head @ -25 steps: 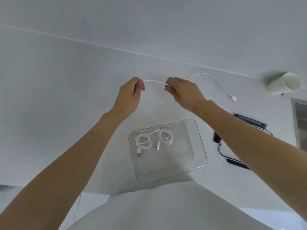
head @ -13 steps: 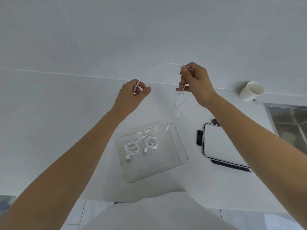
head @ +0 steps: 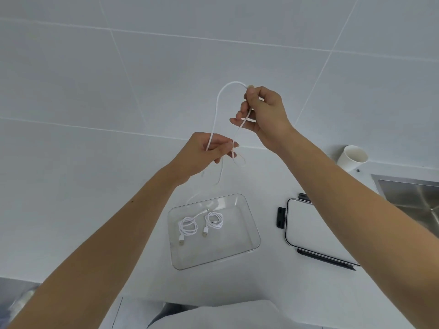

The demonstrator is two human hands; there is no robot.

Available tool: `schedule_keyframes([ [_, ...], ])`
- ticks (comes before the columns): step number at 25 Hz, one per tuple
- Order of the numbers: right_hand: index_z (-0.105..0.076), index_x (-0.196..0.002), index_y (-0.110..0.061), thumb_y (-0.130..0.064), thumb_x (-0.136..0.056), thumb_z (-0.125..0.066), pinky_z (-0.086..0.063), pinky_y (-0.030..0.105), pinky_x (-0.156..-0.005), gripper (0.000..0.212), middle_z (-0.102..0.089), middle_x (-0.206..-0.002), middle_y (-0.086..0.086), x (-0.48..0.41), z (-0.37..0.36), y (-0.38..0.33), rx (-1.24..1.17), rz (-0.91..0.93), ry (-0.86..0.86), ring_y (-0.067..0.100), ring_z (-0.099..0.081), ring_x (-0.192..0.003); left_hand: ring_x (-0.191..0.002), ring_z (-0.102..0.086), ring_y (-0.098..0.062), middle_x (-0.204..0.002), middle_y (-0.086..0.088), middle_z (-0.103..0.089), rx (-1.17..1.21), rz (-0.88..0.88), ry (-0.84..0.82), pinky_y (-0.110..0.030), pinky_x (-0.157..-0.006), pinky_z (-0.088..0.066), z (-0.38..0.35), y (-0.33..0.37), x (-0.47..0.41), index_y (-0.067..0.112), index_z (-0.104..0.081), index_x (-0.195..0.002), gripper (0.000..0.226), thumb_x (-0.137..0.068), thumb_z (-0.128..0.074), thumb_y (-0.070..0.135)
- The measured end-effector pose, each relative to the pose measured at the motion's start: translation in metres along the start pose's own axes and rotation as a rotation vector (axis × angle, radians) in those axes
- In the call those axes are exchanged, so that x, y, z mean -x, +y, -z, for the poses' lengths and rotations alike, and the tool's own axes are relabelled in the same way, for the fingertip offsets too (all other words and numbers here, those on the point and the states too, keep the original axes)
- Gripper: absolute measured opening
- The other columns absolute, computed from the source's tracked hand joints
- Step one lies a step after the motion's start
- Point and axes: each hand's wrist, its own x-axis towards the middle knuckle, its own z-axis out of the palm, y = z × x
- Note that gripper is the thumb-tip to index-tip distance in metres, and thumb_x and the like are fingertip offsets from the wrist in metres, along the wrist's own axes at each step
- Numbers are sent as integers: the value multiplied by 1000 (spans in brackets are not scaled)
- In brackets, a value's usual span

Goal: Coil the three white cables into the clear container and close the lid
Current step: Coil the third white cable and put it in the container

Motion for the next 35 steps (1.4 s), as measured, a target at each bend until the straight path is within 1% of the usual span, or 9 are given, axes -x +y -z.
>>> schedule_keyframes([
  [4, -52, -92, -5, -24, -104, -47, -60, 38, -65, 23, -57, -66, 7, -2, -11, -11, 148, 74, 31, 17, -61, -53, -67, -65, 3, -82, -6, -75, -49, -38, -29, -5, -56, -40, 19, 8, -5, 7, -72, -108, 20, -96, -60, 17],
  [12, -55, -120, -10, -31, -96, -62, -63, 33, -74, 33, -70, -97, 8, -4, -39, -7, 489, 40, 52, 20, -73, -83, -53, -50, -11, -70, -3, -73, 46, -7, 82, -7, -43, -34, 54, 16, -33, 4, -70, -92, 18, -94, -63, 20],
  [16, -68, -99, -10, -29, -90, -71, -56, 26, -61, 21, -77, -87, 2, 6, -41, 6, 705, 29, -56, 12, -66, -68, -55, -54, -13, -67, 2, -72, 40, -13, 163, -8, -43, -34, 65, 11, -44, 4, -69, -92, 20, -94, -63, 23],
  [19, -66, -87, -12, -23, -93, -66, -56, 35, -63, 13, -75, -79, -5, 2, -43, 7, 806, 81, -26, 18, -63, -69, -56, -54, -11, -70, 2, -73, 41, -8, 138, -7, -43, -34, 65, 7, -47, 2, -67, -94, 22, -95, -61, 23],
  [22, -59, -92, -9, -20, -98, -57, -55, 30, -67, 13, -67, -79, -1, -4, -45, 11, 695, 47, 52, 14, -64, -72, -52, -52, -6, -84, -3, -77, 16, 9, 123, -6, -41, -33, 65, 4, -48, 0, -63, -96, 25, -96, -58, 25],
  [25, -54, -92, -8, -12, -103, -48, -54, 24, -67, 13, -62, -78, 1, -7, -46, 16, 310, 32, 184, 13, -64, -73, -47, -47, -2, -89, -2, -77, 13, 24, 134, -7, -40, -31, 65, 3, -50, 0, -60, -96, 24, -97, -56, 24],
  [28, -54, -85, -11, -8, -101, -47, -51, 28, -70, 17, -53, -68, 0, -7, -42, 11, -23, -50, 122, 16, -54, -62, -42, -46, 3, -79, 4, -71, 22, 62, 146, -9, -44, -31, 68, 1, -49, -2, -65, -98, 24, -96, -58, 21],
  [32, -70, -85, -10, -37, -91, -69, -53, 33, -71, 28, -48, -60, -3, -10, -30, 6, 646, -69, -112, 15, -53, -59, -51, -53, 8, -86, -2, -76, -24, 79, 52, -24, -65, -38, 65, -4, -43, 12, -64, -87, 16, -96, -58, 24],
  [35, -60, -77, -9, -24, -99, -58, -54, 35, -78, 27, -55, -66, -6, -10, -29, 5, 561, -1, -122, 13, -60, -61, -57, -50, 3, -84, 0, -73, 0, 118, 101, -24, -62, -36, 61, -5, -44, 16, -61, -83, 16, -96, -56, 24],
])
